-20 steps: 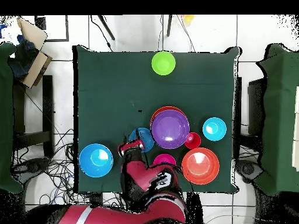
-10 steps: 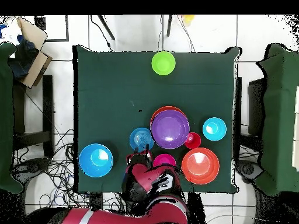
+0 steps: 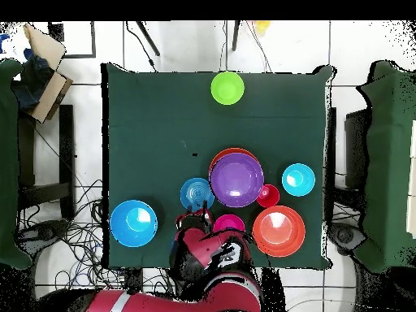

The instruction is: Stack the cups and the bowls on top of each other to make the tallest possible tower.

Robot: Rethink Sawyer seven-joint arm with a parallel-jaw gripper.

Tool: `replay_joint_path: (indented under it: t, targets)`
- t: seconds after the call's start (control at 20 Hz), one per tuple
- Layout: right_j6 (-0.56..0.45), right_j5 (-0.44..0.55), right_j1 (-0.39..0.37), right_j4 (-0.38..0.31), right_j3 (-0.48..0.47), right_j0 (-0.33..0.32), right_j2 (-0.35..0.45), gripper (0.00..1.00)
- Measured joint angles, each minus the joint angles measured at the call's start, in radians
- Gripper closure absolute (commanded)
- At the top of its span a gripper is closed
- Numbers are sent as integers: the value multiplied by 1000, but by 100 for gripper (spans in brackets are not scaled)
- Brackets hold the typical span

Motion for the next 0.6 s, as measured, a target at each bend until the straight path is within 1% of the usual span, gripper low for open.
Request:
replay_joint_path:
  t: [0.3,0.6]
  targets:
    - [0,0,0,0,0,0,14,0]
    - [0,26,5,0,-3,-1,74,0]
